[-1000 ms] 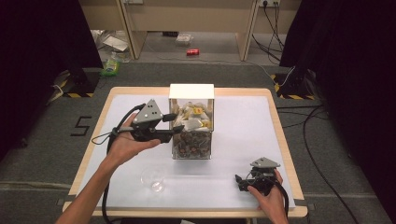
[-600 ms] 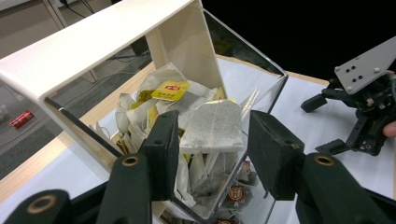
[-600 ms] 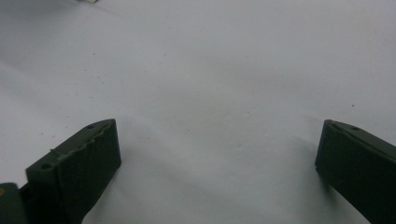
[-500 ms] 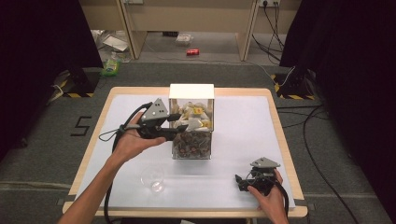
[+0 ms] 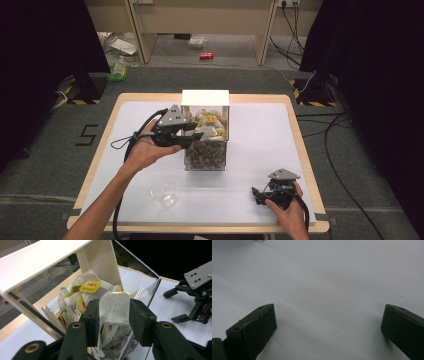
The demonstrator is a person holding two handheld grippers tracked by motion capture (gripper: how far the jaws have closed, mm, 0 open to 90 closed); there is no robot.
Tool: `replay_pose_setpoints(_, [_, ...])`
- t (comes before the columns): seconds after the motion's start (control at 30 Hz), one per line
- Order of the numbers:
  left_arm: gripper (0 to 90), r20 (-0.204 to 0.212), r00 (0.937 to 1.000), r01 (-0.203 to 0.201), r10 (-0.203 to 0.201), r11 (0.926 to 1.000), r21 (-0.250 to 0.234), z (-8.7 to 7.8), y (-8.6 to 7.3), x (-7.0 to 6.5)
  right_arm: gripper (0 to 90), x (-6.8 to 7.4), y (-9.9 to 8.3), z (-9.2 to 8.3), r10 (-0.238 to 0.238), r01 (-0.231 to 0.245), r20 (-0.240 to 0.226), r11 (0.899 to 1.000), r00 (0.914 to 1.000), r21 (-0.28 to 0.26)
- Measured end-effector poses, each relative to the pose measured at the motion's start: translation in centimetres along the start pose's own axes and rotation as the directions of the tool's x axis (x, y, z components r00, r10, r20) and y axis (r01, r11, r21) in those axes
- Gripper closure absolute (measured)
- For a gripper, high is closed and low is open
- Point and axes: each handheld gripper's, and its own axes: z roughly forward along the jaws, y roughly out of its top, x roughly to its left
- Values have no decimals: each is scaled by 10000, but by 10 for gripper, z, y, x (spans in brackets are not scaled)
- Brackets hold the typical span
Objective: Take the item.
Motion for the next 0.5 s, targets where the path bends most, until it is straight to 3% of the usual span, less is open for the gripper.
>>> replay_pose_setpoints(0.33, [717, -428, 9981, 437, -439, 9990, -40, 5, 3, 4, 7, 0, 0, 0, -25, 25, 13, 10000, 10000, -3])
replay_pose_setpoints(0.5, [737, -281, 9980, 565, -559, 9982, 192, 9, 3, 6, 8, 0, 0, 0, -24, 24, 12, 10000, 10000, -4])
